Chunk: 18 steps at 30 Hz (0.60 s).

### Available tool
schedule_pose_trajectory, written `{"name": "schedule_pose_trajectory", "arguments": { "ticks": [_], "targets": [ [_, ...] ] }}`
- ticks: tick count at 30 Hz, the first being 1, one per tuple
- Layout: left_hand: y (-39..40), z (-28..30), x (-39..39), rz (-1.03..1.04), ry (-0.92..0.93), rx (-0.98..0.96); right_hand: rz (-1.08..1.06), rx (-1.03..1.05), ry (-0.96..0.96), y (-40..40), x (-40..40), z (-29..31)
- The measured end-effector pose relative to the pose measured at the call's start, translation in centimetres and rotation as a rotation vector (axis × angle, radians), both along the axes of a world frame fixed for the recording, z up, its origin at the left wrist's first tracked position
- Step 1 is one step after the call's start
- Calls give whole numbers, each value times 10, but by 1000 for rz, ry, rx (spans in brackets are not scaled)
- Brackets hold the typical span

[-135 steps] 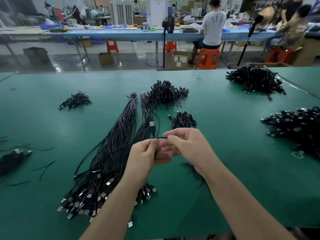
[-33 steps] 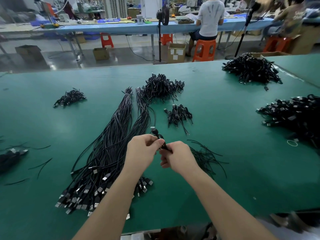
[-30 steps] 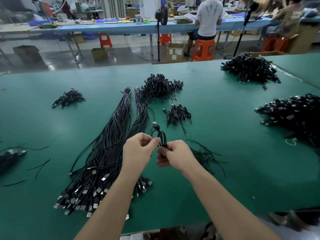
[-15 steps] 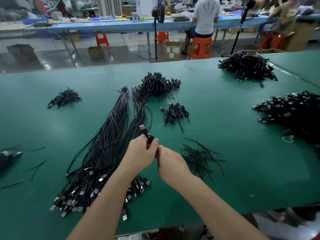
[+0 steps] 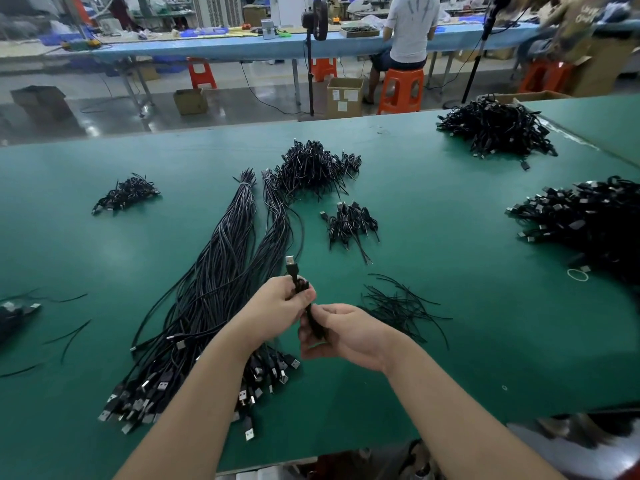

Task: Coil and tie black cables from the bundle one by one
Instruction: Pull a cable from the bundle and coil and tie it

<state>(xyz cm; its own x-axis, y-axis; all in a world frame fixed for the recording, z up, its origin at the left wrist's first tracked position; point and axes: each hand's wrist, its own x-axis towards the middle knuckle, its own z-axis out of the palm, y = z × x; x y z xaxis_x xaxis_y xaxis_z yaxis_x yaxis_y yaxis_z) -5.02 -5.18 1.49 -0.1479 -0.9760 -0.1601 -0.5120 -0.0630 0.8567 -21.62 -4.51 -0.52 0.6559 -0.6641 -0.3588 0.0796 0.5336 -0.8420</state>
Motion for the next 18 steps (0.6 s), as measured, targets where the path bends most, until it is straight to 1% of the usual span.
{"name": "schedule_pose_trajectory", "arguments": {
  "ticks": [3,7,9,13,18],
  "targets": [
    [-1,3,-1,-43,-17,46,25,11,0,-2,-1,-3],
    [-3,2,-1,0,106,160,10,18,-2,-3,0,-5],
    [-4,0,-2,30,105,171,3,-19,54,-1,3,-5],
    [-8,-6,-1,58,15,111,-27,-80,171,3,8,-5],
    [-9,-12,2,41,-7,78,-31,-272,411,6,12,-8]
  ]
}}
